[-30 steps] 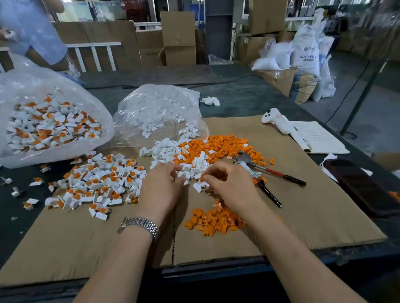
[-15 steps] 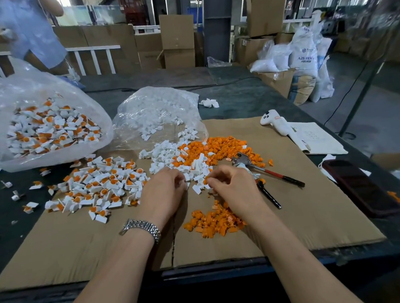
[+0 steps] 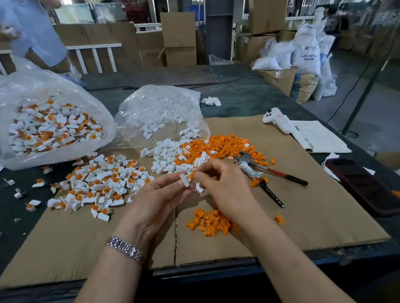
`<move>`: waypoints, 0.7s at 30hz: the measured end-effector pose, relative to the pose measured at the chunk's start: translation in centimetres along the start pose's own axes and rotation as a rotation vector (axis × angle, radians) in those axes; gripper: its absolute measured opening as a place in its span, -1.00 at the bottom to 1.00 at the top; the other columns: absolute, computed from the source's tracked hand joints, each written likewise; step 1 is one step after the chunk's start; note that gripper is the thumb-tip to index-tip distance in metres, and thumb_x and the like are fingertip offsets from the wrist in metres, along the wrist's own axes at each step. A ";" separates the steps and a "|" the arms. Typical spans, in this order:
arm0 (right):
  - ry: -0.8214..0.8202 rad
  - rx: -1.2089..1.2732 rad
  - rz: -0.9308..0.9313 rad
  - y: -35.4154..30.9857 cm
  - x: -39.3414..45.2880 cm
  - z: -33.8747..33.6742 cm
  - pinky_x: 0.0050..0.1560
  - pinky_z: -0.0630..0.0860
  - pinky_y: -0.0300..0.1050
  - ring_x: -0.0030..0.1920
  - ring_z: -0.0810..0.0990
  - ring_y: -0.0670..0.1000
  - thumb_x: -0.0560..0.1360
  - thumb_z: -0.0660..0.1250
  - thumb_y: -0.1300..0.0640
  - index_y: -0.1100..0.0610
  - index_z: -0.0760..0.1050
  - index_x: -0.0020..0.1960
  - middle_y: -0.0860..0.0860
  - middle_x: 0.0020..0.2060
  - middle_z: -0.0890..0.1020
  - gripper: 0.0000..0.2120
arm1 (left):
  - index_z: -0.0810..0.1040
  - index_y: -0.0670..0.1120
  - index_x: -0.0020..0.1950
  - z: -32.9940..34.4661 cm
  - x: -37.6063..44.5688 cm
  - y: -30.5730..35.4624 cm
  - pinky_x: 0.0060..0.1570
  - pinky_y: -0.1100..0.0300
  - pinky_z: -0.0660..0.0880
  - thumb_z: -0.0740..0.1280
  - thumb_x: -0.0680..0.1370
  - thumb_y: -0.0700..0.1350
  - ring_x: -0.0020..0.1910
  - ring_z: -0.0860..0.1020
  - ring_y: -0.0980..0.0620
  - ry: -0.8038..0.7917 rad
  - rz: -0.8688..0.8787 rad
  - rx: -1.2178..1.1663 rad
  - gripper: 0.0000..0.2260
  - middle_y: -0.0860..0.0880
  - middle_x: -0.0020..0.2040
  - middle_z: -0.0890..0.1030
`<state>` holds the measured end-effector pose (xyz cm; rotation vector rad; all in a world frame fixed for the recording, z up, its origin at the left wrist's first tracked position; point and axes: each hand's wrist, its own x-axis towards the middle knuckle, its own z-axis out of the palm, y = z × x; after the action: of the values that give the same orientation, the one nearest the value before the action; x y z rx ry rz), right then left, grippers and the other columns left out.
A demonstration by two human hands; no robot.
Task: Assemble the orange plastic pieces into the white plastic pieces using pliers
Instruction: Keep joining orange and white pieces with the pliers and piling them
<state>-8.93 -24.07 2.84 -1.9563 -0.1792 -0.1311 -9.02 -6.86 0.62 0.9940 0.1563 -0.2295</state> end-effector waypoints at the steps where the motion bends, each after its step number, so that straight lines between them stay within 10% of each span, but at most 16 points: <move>1: -0.009 -0.021 -0.003 0.0 -0.1 0.3 -0.12 0.56 -0.29 -0.14 0.62 -0.16 0.58 0.39 0.06 0.01 0.60 -0.02 -0.11 -0.18 0.66 -0.96 | 0.71 -0.29 0.07 0.0 0.0 -0.1 -0.10 0.21 0.67 0.42 0.40 -0.36 -0.01 0.74 -0.11 -0.007 -0.001 0.001 -0.75 -0.31 0.09 0.71; 11: 0.047 -0.253 -0.083 0.2 -0.6 1.3 -0.06 0.59 -0.03 -0.14 0.58 -0.15 0.59 0.34 0.03 -0.05 0.53 -0.05 -0.15 -0.18 0.61 -0.95 | 0.75 -0.26 0.02 -0.5 0.0 -0.8 -0.08 0.23 0.66 0.41 0.43 -0.35 0.00 0.74 -0.11 -0.041 0.058 -0.015 -0.79 -0.30 0.08 0.71; 21: -0.018 -0.081 -0.035 0.0 -0.8 1.3 -0.28 0.44 -0.38 -0.25 0.53 -0.24 0.54 0.43 0.03 -0.07 0.55 -0.01 -0.15 -0.22 0.59 -0.93 | 0.76 -0.20 -0.06 -0.6 -0.2 -1.1 -0.09 0.20 0.67 0.41 0.42 -0.36 -0.04 0.74 -0.13 -0.010 0.160 -0.020 -0.82 -0.24 -0.03 0.72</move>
<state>-9.72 -22.94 2.17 -2.0358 -0.2230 -0.1452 -9.49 -6.94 -0.54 0.9801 0.0687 -0.0864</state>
